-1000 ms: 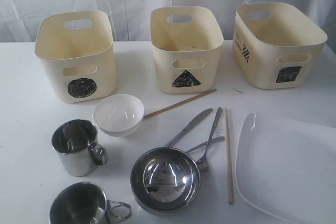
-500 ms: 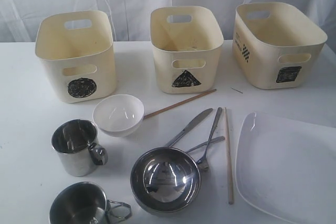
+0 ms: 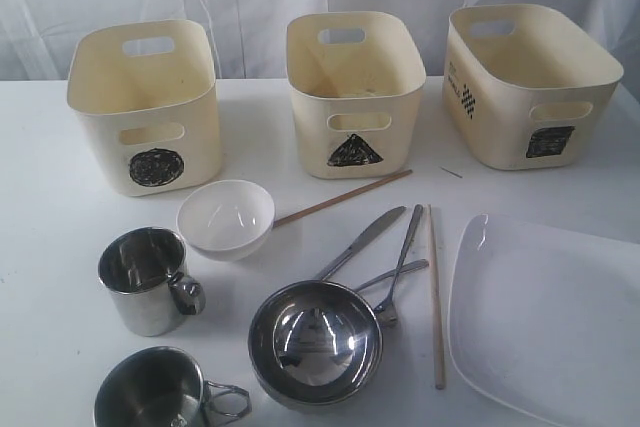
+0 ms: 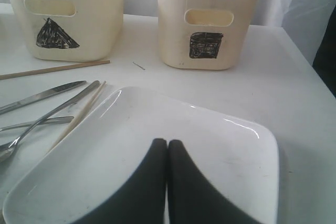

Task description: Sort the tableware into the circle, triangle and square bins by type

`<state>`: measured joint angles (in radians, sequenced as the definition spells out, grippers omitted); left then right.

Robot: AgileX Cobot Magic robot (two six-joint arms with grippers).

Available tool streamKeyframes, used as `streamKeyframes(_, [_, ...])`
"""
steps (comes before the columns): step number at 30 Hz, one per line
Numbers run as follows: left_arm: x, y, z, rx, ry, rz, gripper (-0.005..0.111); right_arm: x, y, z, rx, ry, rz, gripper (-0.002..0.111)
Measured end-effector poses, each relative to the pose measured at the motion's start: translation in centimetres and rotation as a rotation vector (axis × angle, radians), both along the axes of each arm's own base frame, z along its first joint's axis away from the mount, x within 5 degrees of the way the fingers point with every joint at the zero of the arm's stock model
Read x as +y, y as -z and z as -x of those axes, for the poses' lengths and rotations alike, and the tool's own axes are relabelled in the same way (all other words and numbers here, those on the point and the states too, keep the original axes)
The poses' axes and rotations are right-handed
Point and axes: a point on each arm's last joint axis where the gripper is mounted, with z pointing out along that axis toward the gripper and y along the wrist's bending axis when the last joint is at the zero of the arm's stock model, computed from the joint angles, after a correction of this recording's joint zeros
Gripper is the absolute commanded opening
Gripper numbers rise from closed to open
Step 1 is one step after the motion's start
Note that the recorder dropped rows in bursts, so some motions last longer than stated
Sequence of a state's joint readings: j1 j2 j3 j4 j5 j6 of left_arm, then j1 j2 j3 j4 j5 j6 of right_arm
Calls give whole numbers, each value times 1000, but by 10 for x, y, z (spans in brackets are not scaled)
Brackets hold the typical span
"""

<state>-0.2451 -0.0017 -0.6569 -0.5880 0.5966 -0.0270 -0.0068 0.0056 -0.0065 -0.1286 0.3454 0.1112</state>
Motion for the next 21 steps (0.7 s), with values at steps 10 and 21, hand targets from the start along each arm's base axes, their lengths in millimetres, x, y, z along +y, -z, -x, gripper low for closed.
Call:
streamKeyframes(10, [8, -4, -6, -93, -112, -49, 0, 0, 0, 0, 0, 0, 0, 0])
streamKeyframes(21, [-3, 8, -60, 189, -113, -260, 0, 0, 0, 0, 0, 0, 0, 0])
